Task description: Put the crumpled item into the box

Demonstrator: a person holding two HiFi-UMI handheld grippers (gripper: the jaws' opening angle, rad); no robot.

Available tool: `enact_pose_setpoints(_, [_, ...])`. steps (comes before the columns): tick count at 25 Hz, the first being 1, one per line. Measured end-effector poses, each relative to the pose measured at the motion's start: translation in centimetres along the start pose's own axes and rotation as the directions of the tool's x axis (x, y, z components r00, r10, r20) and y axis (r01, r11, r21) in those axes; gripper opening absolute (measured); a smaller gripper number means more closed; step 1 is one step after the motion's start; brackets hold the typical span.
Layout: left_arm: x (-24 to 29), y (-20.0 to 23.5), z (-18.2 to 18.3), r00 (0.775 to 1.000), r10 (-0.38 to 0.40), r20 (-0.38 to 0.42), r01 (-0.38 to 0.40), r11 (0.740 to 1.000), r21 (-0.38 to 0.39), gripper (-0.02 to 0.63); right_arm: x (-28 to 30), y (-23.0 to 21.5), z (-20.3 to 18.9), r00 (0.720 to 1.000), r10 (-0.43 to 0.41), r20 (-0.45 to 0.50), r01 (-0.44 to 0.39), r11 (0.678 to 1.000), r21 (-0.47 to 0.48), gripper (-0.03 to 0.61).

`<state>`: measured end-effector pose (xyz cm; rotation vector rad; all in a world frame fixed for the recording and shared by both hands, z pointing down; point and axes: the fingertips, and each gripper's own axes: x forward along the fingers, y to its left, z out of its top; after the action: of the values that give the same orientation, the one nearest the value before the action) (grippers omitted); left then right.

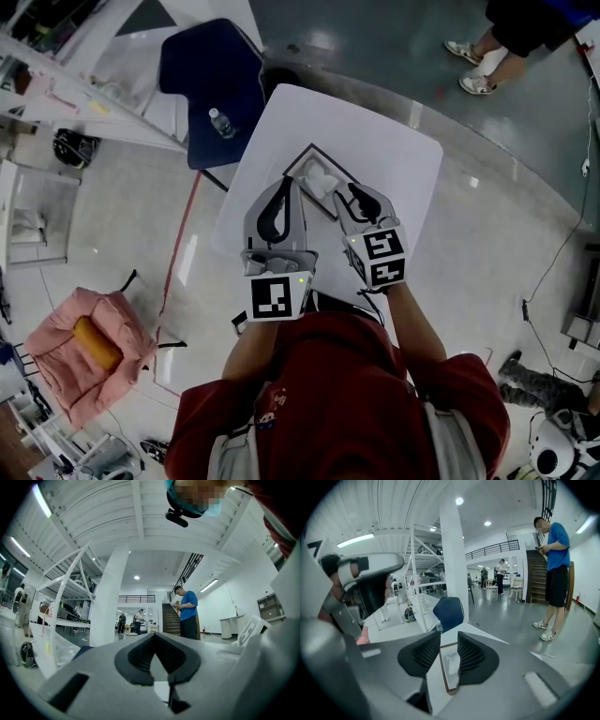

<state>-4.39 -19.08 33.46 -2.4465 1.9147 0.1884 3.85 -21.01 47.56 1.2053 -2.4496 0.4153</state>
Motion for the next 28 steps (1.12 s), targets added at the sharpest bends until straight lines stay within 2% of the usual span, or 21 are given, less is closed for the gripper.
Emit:
enact_pose_setpoints(9, [-1.7, -1.2, 0.1, 1.0, 0.005, 0.016, -0.005, 1.0, -0.01, 0.003, -4.5, 0.4, 3.3, 0.986, -0.038, 0.164, 0.044, 0.998, -0.034, 0.117])
enact_pose_setpoints(15, [-2.4, -2.7, -0.3, 1.0, -0.005, 0.024, 0.006, 1.0, -0.023, 0.003, -7.0, 0.1, 4.0, 0.971, -0.065, 0.23, 0.077, 0.996, -0.045, 0.117])
enact_pose_setpoints(28, [-4.5, -3.7, -1.5, 0.999, 0.004, 0.033, -0.003, 1.0, -0.021, 0.003, -10.2, 0.4, 5.1, 0.908, -0.127, 0.399, 0.163, 0.985, -0.057, 0.11])
